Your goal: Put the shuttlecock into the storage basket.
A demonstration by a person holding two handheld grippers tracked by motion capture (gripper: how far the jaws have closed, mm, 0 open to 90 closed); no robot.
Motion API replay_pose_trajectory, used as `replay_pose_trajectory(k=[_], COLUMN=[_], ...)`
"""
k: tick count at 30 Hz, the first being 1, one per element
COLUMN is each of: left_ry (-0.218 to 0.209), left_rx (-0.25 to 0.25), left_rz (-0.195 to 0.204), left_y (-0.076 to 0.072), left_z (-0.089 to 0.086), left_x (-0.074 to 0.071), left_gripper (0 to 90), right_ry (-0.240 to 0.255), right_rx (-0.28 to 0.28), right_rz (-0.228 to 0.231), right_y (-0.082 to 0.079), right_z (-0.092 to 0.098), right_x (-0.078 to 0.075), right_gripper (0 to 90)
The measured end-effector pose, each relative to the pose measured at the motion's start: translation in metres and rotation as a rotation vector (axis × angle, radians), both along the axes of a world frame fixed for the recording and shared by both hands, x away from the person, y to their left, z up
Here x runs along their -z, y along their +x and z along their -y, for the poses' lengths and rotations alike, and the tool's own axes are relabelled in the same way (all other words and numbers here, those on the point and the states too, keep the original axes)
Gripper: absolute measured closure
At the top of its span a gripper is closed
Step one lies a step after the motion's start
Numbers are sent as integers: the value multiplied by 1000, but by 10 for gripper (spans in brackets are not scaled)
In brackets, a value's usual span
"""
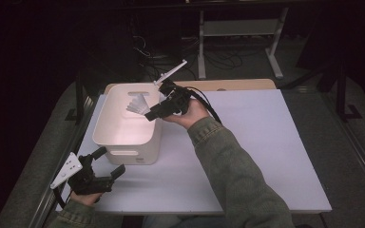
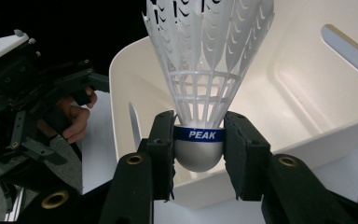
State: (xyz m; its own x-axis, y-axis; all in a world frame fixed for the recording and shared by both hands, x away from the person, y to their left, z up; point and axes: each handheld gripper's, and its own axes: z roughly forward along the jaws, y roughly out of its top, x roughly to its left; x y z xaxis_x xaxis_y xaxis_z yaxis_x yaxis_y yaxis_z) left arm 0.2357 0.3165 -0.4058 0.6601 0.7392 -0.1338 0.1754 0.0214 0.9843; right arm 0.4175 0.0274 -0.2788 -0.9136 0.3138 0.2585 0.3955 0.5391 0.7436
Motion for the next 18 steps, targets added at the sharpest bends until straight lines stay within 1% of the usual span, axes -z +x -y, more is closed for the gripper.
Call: replay_pose_trajectory(k=[1,2,3,5,7,8,11,12,13,14,18], left_ry=[0,-1,-2,-1,0,0,1,3,-1,8,8], left_rx=[0,0,0,0,1,1,2,2,2,1,0], left_rz=[1,1,1,2,2,2,3,4,5,1,-4], left_y=[0,0,0,0,0,0,0,0,0,0,-1], left_z=[0,0,0,0,-1,-1,-1,-1,-1,-1,-1], left_x=[0,0,0,0,0,0,0,0,0,0,-1], left_gripper=[0,0,0,0,0,0,0,0,0,0,0], right_ry=[-2,2,0,3,-1,-3,-3,-4,-6,-5,-4], right_rx=[3,-3,-6,-13,-16,-21,-28,-33,-40,-40,-48], right_rz=[-9,-2,-9,-4,-14,-11,-27,-12,-16,-15,-19], right_y=[-1,0,-1,-1,-1,-1,-2,-1,-1,-1,-1], right_z=[-2,-4,-6,-10,-14,-15,-20,-22,-23,-24,-28], right_x=[-1,0,-1,0,1,1,3,5,6,7,11], right_gripper=[635,635,635,635,635,635,635,635,635,635,635])
